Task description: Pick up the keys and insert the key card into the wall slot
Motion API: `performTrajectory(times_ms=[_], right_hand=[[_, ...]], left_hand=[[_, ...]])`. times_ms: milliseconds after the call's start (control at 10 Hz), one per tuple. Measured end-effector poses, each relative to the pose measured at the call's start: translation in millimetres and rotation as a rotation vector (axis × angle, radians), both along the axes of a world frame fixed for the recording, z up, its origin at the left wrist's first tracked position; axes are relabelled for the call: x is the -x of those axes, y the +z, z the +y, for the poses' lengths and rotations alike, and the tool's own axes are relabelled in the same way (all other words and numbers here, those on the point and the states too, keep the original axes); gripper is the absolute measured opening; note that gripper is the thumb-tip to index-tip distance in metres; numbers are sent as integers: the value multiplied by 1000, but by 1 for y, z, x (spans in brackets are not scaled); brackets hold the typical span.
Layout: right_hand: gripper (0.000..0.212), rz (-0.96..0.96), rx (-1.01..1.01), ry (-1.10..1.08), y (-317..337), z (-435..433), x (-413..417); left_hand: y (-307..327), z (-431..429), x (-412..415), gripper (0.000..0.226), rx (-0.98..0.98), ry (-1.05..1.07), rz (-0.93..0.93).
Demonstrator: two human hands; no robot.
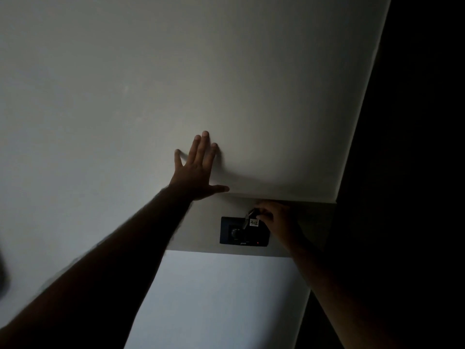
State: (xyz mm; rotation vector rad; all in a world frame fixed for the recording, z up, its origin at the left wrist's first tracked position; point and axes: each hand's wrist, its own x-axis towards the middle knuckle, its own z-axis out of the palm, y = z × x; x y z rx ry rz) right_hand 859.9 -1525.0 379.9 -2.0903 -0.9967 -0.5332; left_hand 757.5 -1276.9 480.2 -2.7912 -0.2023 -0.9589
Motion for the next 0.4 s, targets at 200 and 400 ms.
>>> performTrajectory(times_ms=[200,400], right_hand=[[37,-85,144,-50,-9,-8,10],[38,-71,-164,54,47,-32,24]], left_hand=[[-1,0,0,126,29,10,12],[-1,-2,-1,127,29,19,6]])
